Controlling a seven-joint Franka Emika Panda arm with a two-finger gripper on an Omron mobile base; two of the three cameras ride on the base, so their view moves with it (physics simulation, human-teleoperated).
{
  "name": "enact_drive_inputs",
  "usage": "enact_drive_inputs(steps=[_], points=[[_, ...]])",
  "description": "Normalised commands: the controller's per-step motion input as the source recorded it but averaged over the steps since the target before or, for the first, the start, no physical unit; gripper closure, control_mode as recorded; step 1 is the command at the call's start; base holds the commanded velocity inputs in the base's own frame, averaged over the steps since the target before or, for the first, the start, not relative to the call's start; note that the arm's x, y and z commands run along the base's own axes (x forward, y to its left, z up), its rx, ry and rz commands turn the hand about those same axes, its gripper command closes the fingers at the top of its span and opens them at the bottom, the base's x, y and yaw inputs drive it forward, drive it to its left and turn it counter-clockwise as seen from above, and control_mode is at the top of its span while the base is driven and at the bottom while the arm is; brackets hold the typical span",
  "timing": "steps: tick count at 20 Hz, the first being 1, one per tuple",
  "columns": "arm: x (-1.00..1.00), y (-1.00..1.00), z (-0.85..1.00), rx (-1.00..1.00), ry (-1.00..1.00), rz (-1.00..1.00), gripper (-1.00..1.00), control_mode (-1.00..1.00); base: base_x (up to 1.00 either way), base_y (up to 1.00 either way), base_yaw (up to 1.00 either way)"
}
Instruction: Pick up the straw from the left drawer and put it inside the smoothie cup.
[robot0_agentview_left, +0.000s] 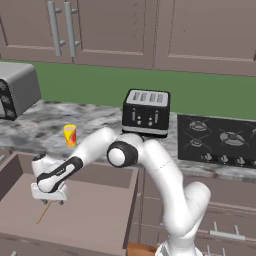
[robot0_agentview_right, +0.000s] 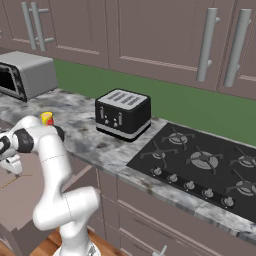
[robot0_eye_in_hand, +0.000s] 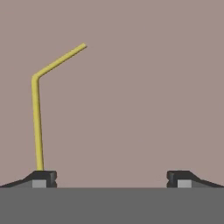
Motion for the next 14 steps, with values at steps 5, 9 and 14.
enact_drive_inputs(steps=[5, 9, 14], points=[[0.22, 0.17, -0.27, -0.01, 0.00, 0.00, -1.00, -1.00, 0.00, 0.00, 0.00], [0.05, 0.04, -0.43, -0.01, 0.00, 0.00, -1.00, -1.00, 0.00, 0.00, 0.00], [0.02, 0.00, -0.41, 0.00, 0.00, 0.00, -1.00, -1.00, 0.00, 0.00, 0.00]])
